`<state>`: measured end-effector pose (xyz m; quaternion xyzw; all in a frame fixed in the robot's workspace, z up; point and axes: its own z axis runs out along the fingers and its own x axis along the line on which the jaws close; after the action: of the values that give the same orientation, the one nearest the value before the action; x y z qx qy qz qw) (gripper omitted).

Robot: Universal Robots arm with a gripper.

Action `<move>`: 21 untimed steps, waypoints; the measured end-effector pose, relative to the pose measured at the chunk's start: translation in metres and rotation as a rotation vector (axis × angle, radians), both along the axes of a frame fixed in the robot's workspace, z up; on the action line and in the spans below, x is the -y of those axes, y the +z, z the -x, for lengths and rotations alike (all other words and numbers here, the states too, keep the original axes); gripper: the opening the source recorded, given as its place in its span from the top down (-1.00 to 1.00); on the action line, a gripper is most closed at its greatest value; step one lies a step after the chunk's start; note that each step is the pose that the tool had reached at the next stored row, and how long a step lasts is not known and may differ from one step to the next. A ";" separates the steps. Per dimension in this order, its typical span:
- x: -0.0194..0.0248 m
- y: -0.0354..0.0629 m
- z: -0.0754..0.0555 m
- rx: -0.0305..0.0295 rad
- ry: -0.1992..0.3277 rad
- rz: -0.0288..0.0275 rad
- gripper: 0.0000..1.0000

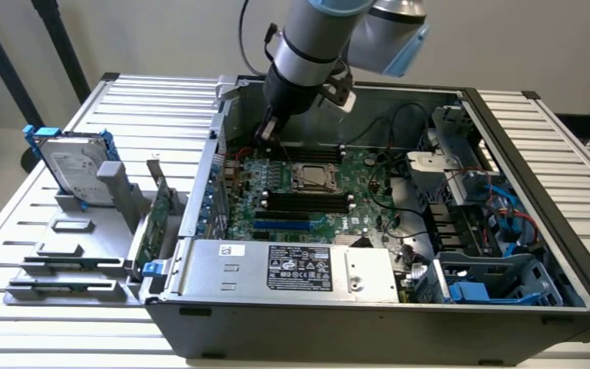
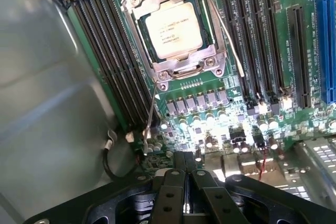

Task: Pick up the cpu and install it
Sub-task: 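Install the first cpu locking lever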

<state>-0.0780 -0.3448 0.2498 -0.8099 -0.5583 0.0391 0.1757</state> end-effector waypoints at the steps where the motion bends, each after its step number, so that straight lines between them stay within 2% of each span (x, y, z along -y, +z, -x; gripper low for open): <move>1: 0.0000 0.0000 0.000 -0.0001 -0.018 0.0001 0.79; 10: 0.0000 0.0000 0.000 -0.0001 -0.169 0.0001 0.79; 19: 0.0000 -0.0002 0.007 -0.0026 -0.221 -0.0009 0.79; 21: 0.0000 -0.0002 0.009 -0.0034 -0.227 -0.0026 0.79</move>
<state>-0.0869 -0.3448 0.2496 -0.8677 -0.4626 0.0196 0.1810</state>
